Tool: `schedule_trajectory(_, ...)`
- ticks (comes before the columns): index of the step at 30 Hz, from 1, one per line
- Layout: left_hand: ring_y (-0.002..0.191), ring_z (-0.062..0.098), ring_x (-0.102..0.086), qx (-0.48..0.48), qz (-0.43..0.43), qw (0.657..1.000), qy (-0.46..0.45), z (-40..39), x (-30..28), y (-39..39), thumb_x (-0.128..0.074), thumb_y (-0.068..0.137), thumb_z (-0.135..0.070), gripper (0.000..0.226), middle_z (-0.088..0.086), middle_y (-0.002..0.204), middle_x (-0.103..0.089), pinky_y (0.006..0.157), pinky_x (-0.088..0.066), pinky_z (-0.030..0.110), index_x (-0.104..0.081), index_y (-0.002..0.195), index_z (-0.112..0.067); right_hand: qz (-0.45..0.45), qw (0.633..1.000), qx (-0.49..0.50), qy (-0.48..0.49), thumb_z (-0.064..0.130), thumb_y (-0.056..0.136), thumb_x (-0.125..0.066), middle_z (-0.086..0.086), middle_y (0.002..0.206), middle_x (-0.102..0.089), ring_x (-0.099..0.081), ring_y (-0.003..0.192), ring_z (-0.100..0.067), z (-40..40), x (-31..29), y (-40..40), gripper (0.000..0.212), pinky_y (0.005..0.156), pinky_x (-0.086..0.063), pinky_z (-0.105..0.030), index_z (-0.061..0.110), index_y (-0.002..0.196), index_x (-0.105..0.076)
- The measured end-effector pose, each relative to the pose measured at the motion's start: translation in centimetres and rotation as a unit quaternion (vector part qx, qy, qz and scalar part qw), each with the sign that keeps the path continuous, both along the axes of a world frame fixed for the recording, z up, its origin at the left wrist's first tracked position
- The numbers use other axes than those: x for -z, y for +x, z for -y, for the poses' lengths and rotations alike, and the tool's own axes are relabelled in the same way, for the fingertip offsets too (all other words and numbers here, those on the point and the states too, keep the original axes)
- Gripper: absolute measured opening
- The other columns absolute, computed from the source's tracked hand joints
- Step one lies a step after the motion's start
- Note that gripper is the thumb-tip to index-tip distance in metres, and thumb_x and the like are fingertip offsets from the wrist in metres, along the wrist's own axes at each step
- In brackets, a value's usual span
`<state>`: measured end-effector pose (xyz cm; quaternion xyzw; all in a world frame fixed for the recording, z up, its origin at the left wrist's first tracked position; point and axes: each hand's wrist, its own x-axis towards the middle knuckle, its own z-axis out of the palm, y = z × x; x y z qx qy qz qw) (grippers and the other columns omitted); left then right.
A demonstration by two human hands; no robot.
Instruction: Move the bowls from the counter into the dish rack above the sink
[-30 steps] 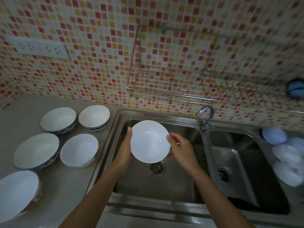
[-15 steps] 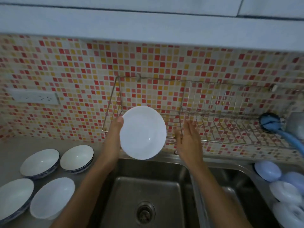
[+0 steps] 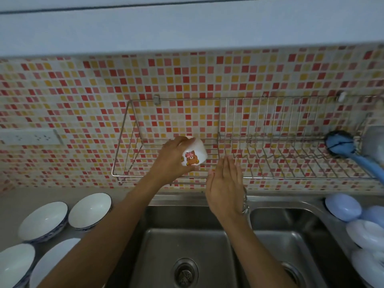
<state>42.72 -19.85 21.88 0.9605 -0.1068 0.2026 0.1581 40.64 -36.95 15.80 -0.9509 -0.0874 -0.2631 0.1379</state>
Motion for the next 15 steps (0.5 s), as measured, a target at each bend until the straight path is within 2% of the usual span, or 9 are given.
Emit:
schedule_trajectory(3, 0.123, 0.029, -0.045, 0.013, -0.014, 0.998, 0.061, 0.2, 0.5, 0.8, -0.081, 0.062, -0.047, 0.088, 0.008, 0.138, -0.048, 0.108, -0.033, 0.047, -0.044, 0.138, -0.019, -0.005, 1.000, 0.001, 0.007, 0.034, 0.101, -0.023, -0.021, 0.144, -0.046, -0.037, 0.139, -0.031, -0.2, 0.0, 0.1, 0.057, 0.119, -0.020, -0.046, -0.004, 0.138, -0.045)
schedule_trajectory(6, 0.124, 0.030, -0.043, 0.008, -0.026, 0.996, 0.084, 0.3, 0.5, 1.3, -0.083, 0.062, -0.040, 0.087, 0.008, 0.139, -0.046, 0.108, -0.033, 0.048, -0.044, 0.137, -0.022, -0.001, 1.000, 0.006, 0.012, 0.032, 0.100, -0.025, -0.021, 0.143, -0.047, -0.038, 0.138, -0.031, -0.3, 0.0, 0.1, 0.056, 0.119, -0.022, -0.046, -0.004, 0.138, -0.045)
schedule_trajectory(15, 0.127, 0.030, -0.039, 0.021, -0.030, 0.998, 0.045, 0.3, 0.8, 1.2, -0.081, 0.069, -0.035, 0.078, 0.010, 0.139, -0.045, 0.110, -0.028, 0.046, -0.046, 0.137, -0.021, 0.015, 1.000, 0.002, 0.019, 0.033, 0.100, -0.025, -0.020, 0.142, -0.049, -0.041, 0.137, -0.030, -0.3, 0.3, 0.1, 0.056, 0.119, -0.022, -0.045, -0.003, 0.137, -0.047)
